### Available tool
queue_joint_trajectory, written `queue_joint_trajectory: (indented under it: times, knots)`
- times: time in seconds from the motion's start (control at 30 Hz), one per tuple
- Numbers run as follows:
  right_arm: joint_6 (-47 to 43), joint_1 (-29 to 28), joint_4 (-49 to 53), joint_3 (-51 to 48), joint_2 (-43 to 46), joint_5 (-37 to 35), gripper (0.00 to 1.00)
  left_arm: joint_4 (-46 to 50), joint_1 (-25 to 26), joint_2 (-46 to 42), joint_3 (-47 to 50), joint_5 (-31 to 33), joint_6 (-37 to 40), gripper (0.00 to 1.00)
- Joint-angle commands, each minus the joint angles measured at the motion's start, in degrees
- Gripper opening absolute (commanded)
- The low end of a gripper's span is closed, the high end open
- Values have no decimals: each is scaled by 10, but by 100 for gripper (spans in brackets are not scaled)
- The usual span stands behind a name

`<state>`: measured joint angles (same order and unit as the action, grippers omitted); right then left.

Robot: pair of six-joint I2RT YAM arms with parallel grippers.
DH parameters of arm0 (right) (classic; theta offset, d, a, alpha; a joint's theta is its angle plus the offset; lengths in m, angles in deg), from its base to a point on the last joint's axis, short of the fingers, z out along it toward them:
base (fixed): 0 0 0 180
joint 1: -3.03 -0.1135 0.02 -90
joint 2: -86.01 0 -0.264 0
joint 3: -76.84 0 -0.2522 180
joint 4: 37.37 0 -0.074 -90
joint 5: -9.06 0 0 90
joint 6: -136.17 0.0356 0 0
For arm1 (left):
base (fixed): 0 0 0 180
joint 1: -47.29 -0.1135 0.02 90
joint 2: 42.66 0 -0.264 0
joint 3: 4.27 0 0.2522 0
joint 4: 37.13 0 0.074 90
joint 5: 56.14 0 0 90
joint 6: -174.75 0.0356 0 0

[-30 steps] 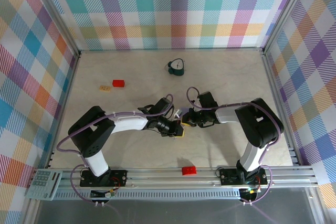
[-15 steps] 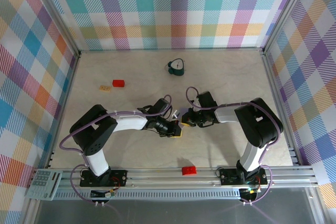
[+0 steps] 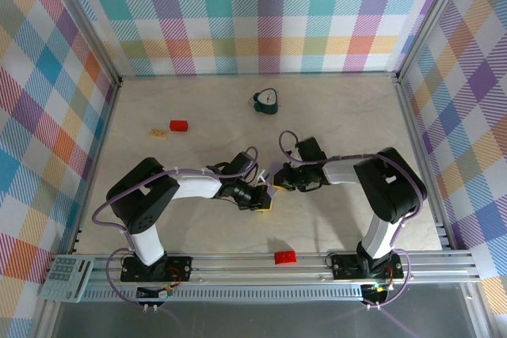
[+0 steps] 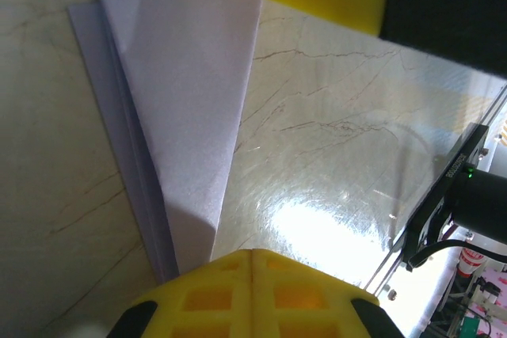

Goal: Fold a paper plane with a square sheet of paper (fold left side to right side)

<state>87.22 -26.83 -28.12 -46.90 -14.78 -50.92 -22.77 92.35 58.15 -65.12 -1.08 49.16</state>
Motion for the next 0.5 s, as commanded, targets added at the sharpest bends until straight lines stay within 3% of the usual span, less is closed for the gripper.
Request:
queue_joint_trajectory:
  times: [0.0,0.47]
  knots:
    - [-20,-6,79,-12,-34,-57,0,2,-5,-1,12,0,-6,2]
    - [-29,-7,99,-4,-40,-64,0,-1,-7,-16,28,4,-9,3]
